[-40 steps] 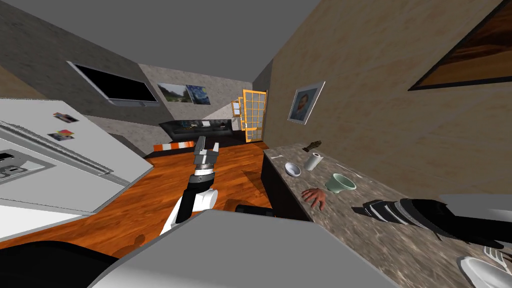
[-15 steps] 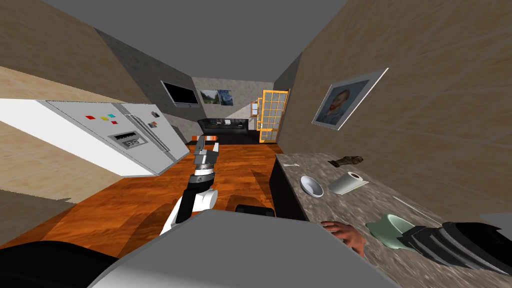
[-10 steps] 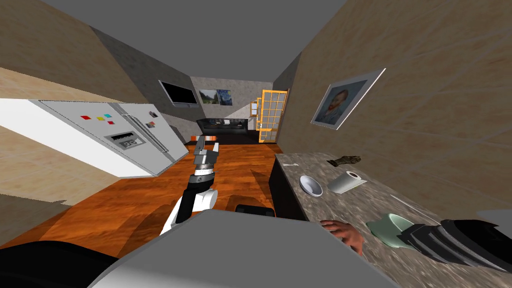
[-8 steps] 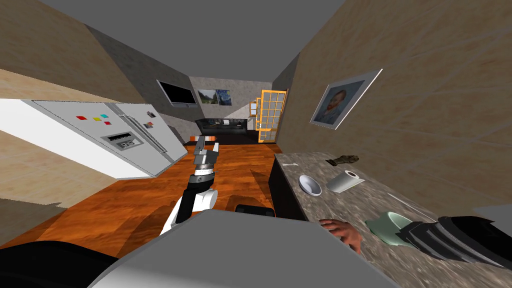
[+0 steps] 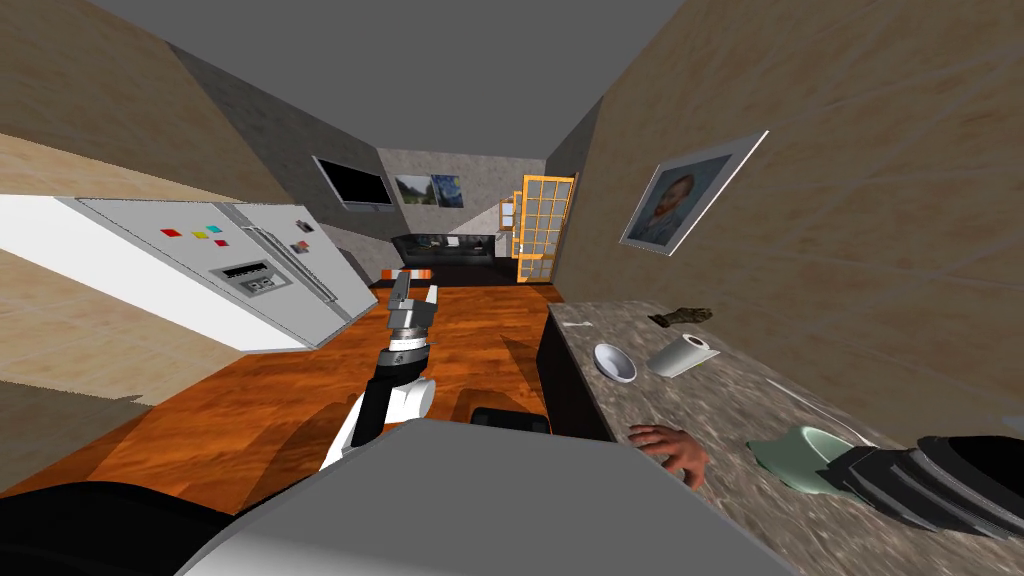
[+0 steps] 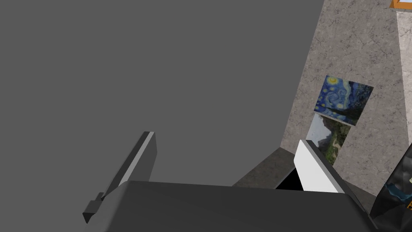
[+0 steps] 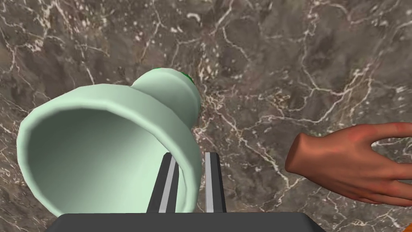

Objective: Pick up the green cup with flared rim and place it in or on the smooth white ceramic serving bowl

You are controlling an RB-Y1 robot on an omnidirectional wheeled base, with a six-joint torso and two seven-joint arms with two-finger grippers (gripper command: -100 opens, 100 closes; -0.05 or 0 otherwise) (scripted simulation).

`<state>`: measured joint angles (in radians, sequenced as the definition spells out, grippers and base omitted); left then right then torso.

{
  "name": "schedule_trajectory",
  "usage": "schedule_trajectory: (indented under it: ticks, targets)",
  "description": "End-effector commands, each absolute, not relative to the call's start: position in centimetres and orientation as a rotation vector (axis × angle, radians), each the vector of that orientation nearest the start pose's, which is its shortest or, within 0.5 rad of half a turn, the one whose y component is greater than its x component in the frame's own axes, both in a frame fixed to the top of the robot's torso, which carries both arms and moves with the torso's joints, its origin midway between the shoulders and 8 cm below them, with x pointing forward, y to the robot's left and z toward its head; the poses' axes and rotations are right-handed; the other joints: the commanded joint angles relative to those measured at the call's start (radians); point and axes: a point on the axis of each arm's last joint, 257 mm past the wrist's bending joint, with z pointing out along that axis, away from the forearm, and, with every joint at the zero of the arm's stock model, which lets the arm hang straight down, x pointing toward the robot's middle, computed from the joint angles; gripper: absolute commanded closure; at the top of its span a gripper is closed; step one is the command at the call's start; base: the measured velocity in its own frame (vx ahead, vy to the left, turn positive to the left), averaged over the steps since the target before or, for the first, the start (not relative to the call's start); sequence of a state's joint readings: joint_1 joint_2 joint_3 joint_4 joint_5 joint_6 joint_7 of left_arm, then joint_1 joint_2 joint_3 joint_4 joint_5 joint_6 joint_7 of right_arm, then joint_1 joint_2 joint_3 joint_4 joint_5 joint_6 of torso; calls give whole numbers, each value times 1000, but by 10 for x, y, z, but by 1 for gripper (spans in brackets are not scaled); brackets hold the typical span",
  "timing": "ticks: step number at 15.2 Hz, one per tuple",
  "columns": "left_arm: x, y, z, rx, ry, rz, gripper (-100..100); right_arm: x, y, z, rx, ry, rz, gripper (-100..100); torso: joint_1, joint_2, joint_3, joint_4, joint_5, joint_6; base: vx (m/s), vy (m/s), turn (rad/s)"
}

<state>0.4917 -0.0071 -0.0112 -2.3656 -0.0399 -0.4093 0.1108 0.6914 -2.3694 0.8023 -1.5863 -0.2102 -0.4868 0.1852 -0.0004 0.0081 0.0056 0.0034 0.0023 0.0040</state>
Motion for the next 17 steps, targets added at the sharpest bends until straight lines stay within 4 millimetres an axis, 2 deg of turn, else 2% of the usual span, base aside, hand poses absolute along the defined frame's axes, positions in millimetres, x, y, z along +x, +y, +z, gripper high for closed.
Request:
schedule_trajectory:
  ticks: [1,17]
  targets:
    - [343,270,48,-681,596,-1392,0,134,-671,-200,-476,3050,-272,100,0,0,0,0,0,0,-101,-18,15]
    - [343,270,48,-681,596,-1393,0,106,-719,-149,-453,3051,-269,100,3,2,1,0,3,0,-109,-21,11]
